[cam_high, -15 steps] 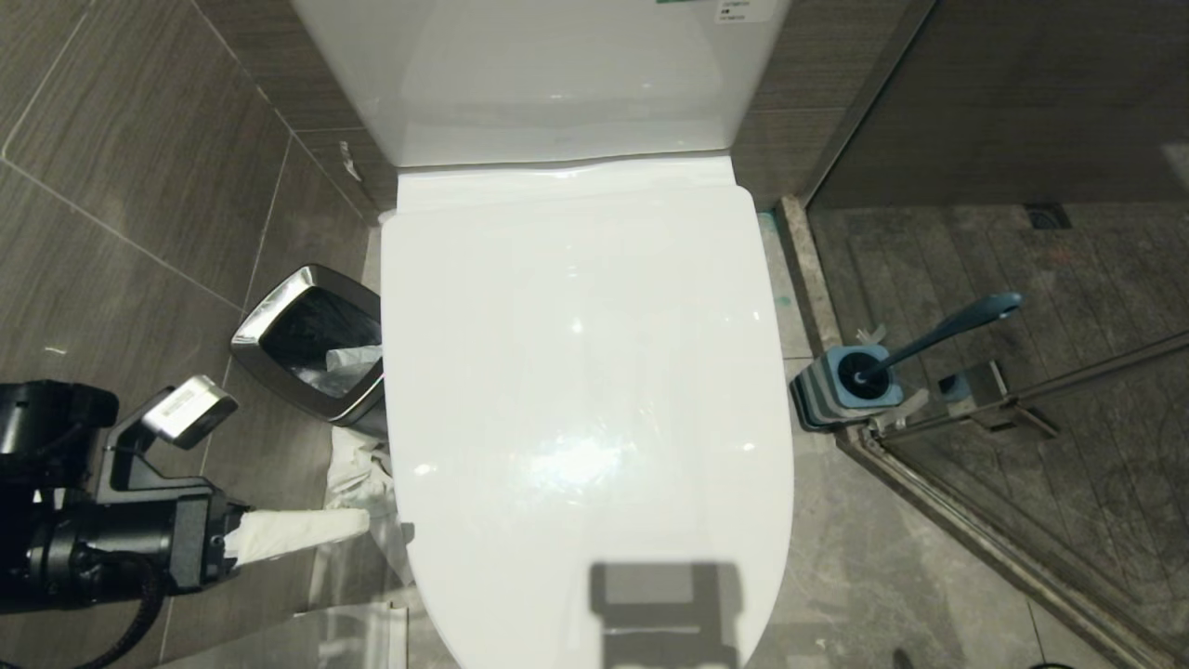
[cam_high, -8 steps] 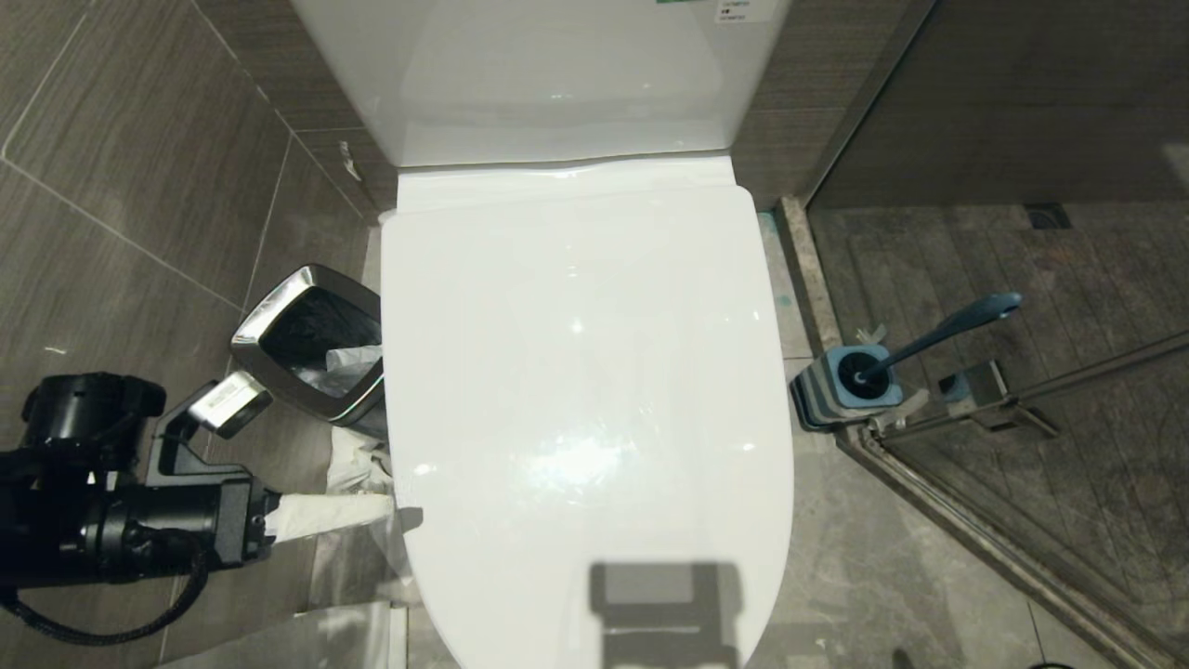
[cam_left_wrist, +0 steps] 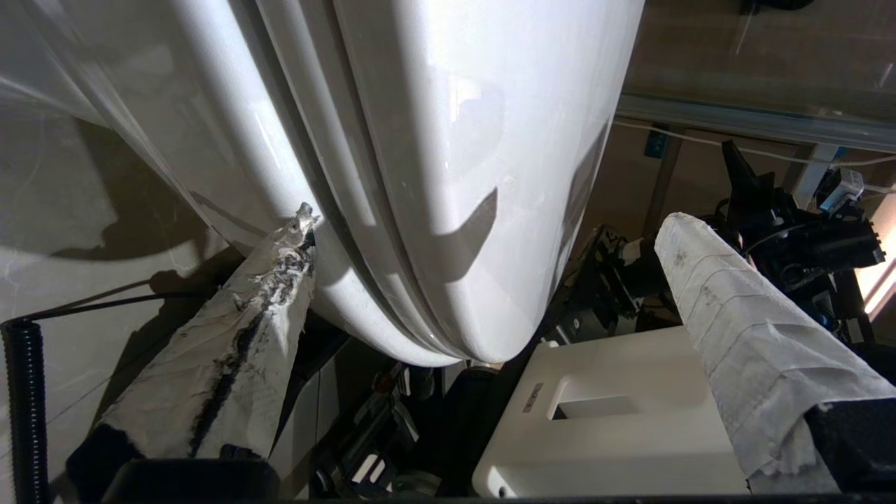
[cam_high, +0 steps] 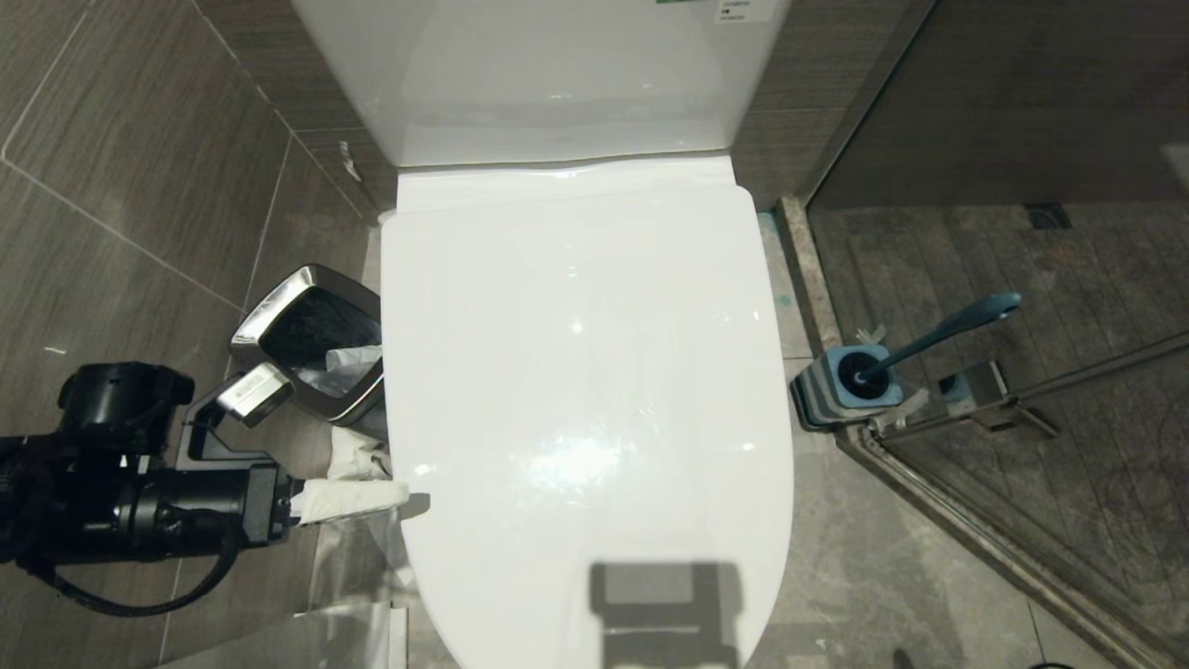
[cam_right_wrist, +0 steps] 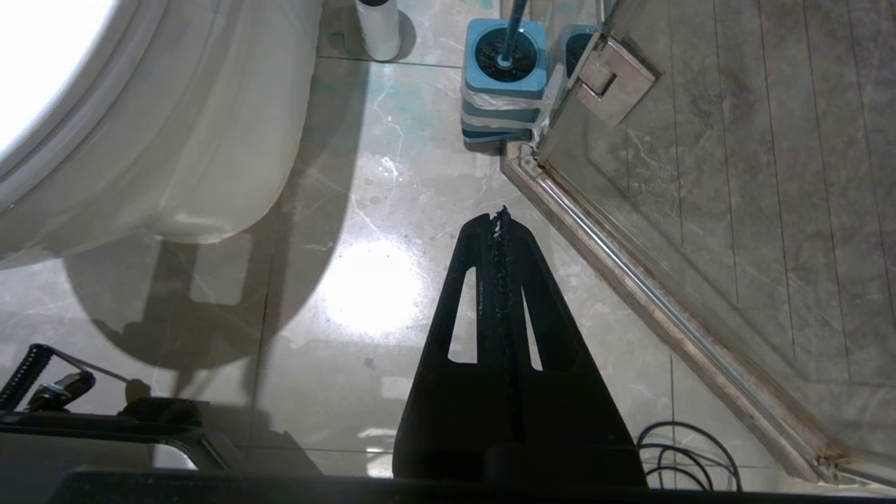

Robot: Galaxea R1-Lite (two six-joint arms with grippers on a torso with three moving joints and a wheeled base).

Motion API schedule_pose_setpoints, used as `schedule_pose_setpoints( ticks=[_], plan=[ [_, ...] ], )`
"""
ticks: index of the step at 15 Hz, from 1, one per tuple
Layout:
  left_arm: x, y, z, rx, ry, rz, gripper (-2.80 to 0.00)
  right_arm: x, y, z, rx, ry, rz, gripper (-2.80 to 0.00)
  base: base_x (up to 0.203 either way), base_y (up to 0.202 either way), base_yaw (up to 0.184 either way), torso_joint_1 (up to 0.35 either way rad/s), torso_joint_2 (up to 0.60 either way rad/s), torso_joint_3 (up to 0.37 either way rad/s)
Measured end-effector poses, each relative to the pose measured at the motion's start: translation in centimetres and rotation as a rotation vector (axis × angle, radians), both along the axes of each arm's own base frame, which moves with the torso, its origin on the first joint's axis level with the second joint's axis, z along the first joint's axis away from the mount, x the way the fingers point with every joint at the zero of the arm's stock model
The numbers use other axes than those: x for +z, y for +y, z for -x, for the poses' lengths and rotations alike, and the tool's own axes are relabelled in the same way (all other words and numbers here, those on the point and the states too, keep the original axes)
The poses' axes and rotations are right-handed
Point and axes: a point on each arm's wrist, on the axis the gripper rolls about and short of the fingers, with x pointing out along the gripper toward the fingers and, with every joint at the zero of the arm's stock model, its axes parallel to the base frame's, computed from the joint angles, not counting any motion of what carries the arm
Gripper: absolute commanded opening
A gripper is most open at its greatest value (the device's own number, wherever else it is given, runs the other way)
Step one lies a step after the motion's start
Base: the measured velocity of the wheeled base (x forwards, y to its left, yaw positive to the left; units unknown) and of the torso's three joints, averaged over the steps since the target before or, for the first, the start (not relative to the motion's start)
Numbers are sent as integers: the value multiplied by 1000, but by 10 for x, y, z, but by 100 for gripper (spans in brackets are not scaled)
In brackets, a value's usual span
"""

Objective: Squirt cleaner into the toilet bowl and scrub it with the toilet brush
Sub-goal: Use the left hand to lift the toilet lid slightly

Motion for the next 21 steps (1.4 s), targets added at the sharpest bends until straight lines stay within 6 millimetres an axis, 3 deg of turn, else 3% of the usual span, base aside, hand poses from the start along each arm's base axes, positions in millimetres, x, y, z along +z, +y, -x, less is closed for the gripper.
schedule_pose_setpoints(
  ticks=[21],
  plan=[
    [-3,-24,-2,-75,32,-22,0,0,0,0,1,1,0,-280,0,0,0,0,0,0]
  ],
)
